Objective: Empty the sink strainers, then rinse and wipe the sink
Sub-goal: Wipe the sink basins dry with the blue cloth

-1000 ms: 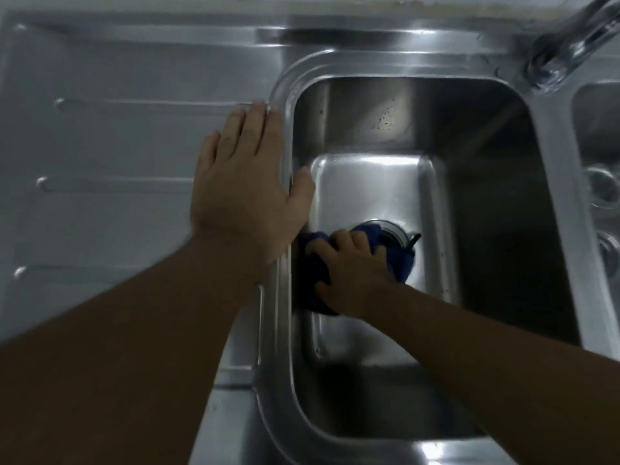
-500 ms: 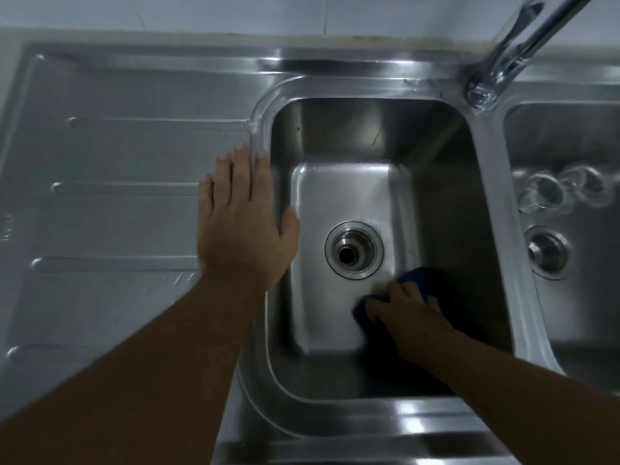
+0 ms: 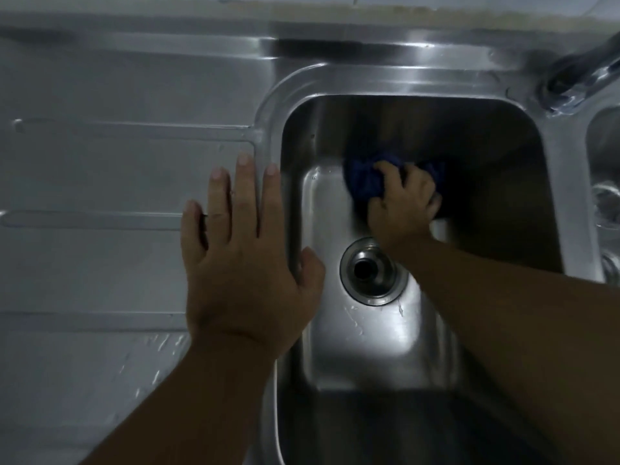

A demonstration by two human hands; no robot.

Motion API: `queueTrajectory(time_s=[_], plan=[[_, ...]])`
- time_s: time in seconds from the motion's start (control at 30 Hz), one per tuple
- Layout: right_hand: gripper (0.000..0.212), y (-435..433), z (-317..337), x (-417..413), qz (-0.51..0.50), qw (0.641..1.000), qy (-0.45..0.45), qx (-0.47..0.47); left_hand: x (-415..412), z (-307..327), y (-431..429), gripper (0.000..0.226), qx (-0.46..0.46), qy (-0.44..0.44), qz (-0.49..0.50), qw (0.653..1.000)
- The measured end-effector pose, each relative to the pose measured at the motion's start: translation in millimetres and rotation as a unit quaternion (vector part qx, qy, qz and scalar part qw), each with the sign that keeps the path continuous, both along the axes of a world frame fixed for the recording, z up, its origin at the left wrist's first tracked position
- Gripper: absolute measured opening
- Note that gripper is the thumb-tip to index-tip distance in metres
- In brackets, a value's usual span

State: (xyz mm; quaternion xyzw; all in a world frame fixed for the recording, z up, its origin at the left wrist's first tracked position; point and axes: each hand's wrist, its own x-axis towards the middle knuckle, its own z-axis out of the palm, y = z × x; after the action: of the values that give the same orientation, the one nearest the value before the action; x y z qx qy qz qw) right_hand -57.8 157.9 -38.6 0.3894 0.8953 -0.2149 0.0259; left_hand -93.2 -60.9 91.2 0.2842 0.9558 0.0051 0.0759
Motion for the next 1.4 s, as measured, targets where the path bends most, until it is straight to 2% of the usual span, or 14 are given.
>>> queueTrajectory(time_s=[0.07, 0.17, 0.27, 0.4, 0.47, 0.57, 0.63, 0.73, 0.8, 0.9, 1.0, 1.13, 1.23, 1.4], plan=[[0.064, -25.1, -10.2, -18.0, 0.008, 0.999, 0.029, -0.011, -1.0, -1.5, 0.3, 0.090, 0.000, -0.001, 0.001, 1.000], [0.062, -57.5, -19.5, -32.6, 0.116, 0.992, 0.055, -0.020, -1.2, -1.7, 1.4, 0.088, 0.003, 0.000, 0.006, 1.000], [0.062, -63.4, -15.5, -28.7, 0.158, 0.986, 0.051, -0.025, -1.6, -1.5, 1.6, 0.087, 0.010, 0.002, 0.012, 1.000], [0.058, -57.3, 0.4, 34.6, 0.326, 0.945, 0.008, -0.004, -2.5, -1.7, 1.0, 0.086, 0.007, 0.006, 0.012, 1.000], [0.059, -59.0, 6.7, 73.3, 0.349, 0.936, -0.038, -0.035, -3.4, -2.8, 0.4, 0.086, 0.008, 0.011, 0.010, 1.000], [0.057, -56.3, 7.8, 107.9, 0.347, 0.933, -0.075, -0.060, -2.6, -4.2, -0.5, 0.086, 0.016, 0.015, 0.012, 1.000], [0.055, -60.7, 8.4, 105.7, 0.297, 0.951, -0.070, -0.049, -2.3, -4.7, -0.4, 0.087, 0.021, 0.018, 0.012, 1.000], [0.049, -95.2, 4.2, 74.1, 0.066, 0.994, -0.051, -0.073, -2.4, -5.4, 0.3, 0.087, 0.021, 0.020, 0.014, 0.999], [0.049, -110.7, 1.2, 58.6, -0.031, 0.994, -0.054, -0.084, -2.4, -6.2, 0.5, 0.087, 0.021, 0.020, 0.017, 0.999], [0.057, -91.7, 4.3, 81.6, 0.130, 0.986, -0.082, -0.062, -3.0, -6.4, 0.0, 0.087, 0.017, 0.021, 0.013, 1.000], [0.056, -65.3, 18.9, 128.4, 0.313, 0.941, -0.127, -0.021, -2.9, -4.9, -0.6, 0.087, 0.015, 0.020, 0.013, 1.000], [0.058, -50.1, 25.4, 166.6, 0.232, 0.961, -0.146, -0.024, -2.1, -4.5, -0.1, 0.087, 0.017, 0.014, 0.014, 1.000], [0.058, -30.6, 24.4, 160.1, 0.159, 0.983, -0.079, -0.035, -2.2, -3.2, -0.1, 0.086, 0.014, 0.008, 0.016, 1.000], [0.046, -13.5, 3.1, 97.0, 0.068, 0.997, -0.002, 0.031, -1.9, -1.5, 0.4, 0.086, 0.013, 0.002, 0.016, 1.000]])
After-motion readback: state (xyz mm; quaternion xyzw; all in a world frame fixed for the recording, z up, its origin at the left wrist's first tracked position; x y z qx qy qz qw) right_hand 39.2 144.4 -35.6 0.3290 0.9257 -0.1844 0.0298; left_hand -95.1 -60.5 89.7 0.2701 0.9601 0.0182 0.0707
